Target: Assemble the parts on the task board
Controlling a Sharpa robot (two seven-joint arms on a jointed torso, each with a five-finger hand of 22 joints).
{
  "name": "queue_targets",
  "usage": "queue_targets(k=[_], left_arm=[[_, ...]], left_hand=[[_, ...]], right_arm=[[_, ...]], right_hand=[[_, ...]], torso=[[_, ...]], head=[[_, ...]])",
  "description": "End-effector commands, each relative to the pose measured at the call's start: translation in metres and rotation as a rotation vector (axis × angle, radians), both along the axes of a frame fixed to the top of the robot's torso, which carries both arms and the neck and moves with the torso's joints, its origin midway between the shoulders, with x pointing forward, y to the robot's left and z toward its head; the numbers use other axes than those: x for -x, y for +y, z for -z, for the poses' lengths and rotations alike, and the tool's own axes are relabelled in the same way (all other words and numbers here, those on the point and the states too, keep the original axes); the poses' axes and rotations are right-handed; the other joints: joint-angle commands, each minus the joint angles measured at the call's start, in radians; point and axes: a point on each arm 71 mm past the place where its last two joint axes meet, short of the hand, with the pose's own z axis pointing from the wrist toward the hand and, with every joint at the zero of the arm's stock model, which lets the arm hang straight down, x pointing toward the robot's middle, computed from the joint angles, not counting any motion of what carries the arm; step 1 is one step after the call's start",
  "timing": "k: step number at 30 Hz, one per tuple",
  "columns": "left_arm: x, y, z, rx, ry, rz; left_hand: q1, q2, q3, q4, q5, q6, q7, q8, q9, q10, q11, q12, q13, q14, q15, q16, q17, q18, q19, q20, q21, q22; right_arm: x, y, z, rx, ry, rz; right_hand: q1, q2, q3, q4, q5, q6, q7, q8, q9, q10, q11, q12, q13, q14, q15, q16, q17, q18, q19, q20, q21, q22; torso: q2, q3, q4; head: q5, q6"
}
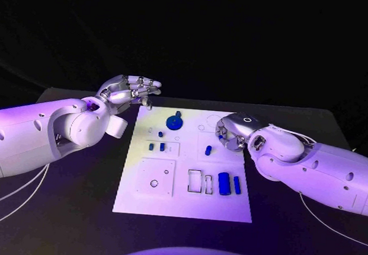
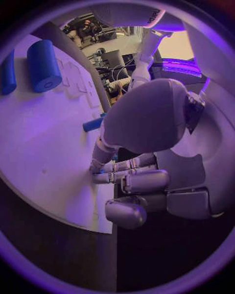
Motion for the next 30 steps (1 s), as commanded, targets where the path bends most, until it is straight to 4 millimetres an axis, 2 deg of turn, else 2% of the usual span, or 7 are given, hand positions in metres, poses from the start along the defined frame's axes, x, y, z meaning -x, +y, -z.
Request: queue_targets(k=[1, 14, 20, 23, 27, 30], left_arm=[[0.001, -0.002, 0.000, -0.002, 0.000, 0.021], [0.001, -0.002, 0.000, -0.005, 0.004, 0.021], [0.001, -0.002, 0.000, -0.005, 0.004, 0.022], [0.001, -0.003, 0.000, -0.005, 0.004, 0.024], [0.000, -0.004, 0.000, -0.003, 0.004, 0.027], [0.000, -0.005, 0.000, -0.003, 0.004, 0.029]], left_hand=[[-0.005, -0.005, 0.001, -0.006, 0.000, 0.000, 0.008, -0.007, 0.002, -0.011, 0.000, -0.003, -0.002, -0.007, 0.003, -0.005, -0.001, 0.014, 0.000, -0.001, -0.006, -0.001], [-0.005, -0.005, 0.002, -0.007, 0.000, 0.000, 0.008, -0.007, 0.002, -0.013, 0.001, -0.004, -0.002, -0.007, 0.003, -0.006, -0.001, 0.014, -0.001, -0.001, -0.006, -0.002], [-0.006, -0.005, 0.002, -0.007, 0.000, 0.000, 0.009, -0.007, 0.002, -0.014, 0.001, -0.005, -0.002, -0.008, 0.004, -0.006, -0.002, 0.014, -0.001, -0.001, -0.007, -0.002], [-0.006, -0.005, 0.002, -0.007, 0.000, 0.000, 0.009, -0.007, 0.002, -0.014, 0.001, -0.005, -0.002, -0.008, 0.004, -0.006, -0.002, 0.014, -0.001, -0.001, -0.007, -0.002], [-0.006, -0.005, 0.002, -0.007, 0.000, 0.000, 0.009, -0.007, 0.002, -0.014, 0.001, -0.005, -0.002, -0.008, 0.004, -0.006, -0.002, 0.014, -0.001, -0.001, -0.007, -0.002], [-0.006, -0.005, 0.002, -0.007, 0.000, 0.000, 0.009, -0.007, 0.002, -0.014, 0.001, -0.005, -0.002, -0.008, 0.004, -0.006, -0.002, 0.014, -0.001, -0.001, -0.007, -0.002]], right_arm=[[0.003, 0.000, -0.001, -0.012, -0.018, -0.010], [0.011, -0.004, -0.014, -0.075, -0.024, -0.004], [0.019, -0.001, -0.023, -0.114, -0.037, -0.020], [0.025, 0.005, -0.028, -0.141, -0.040, -0.038], [0.038, 0.020, -0.035, -0.188, -0.040, -0.084], [0.045, 0.031, -0.038, -0.214, -0.040, -0.117]], right_hand=[[-0.001, 0.003, 0.002, -0.003, 0.007, 0.005, -0.001, 0.005, 0.002, 0.017, -0.013, 0.002, 0.002, 0.040, -0.006, 0.000, -0.001, -0.018, 0.008, 0.003, 0.007, 0.003], [-0.004, 0.001, 0.002, -0.004, 0.008, 0.006, -0.001, 0.006, 0.003, 0.018, -0.013, 0.000, 0.002, 0.040, -0.007, 0.000, -0.001, -0.021, 0.013, 0.002, 0.017, 0.010], [-0.005, 0.001, 0.002, -0.004, 0.008, 0.006, -0.001, 0.006, 0.003, 0.018, -0.013, 0.000, 0.002, 0.040, -0.007, 0.000, -0.001, -0.022, 0.016, 0.002, 0.021, 0.013], [-0.006, 0.001, 0.002, -0.004, 0.008, 0.006, -0.001, 0.006, 0.003, 0.018, -0.013, 0.000, 0.002, 0.040, -0.007, -0.001, -0.002, -0.022, 0.016, 0.002, 0.022, 0.013], [-0.008, 0.000, 0.002, -0.003, 0.008, 0.007, -0.002, 0.006, 0.004, 0.019, -0.014, -0.001, 0.002, 0.039, -0.007, -0.002, -0.004, -0.023, 0.018, 0.002, 0.027, 0.016], [-0.008, 0.000, 0.002, -0.003, 0.008, 0.007, -0.002, 0.006, 0.004, 0.019, -0.014, -0.001, 0.002, 0.039, -0.007, -0.002, -0.004, -0.023, 0.018, 0.002, 0.027, 0.016]], torso=[[-0.001, -0.0006, -0.0004], [0.000, -0.0002, 0.0000], [-0.002, -0.0019, -0.0004], [-0.002, -0.0019, -0.0001], [-0.001, -0.0011, 0.0012], [-0.001, -0.0020, 0.0024]], head=[[0.000, 0.001], [0.004, 0.005], [0.006, 0.007], [0.009, 0.010], [0.020, 0.013], [0.027, 0.015]])
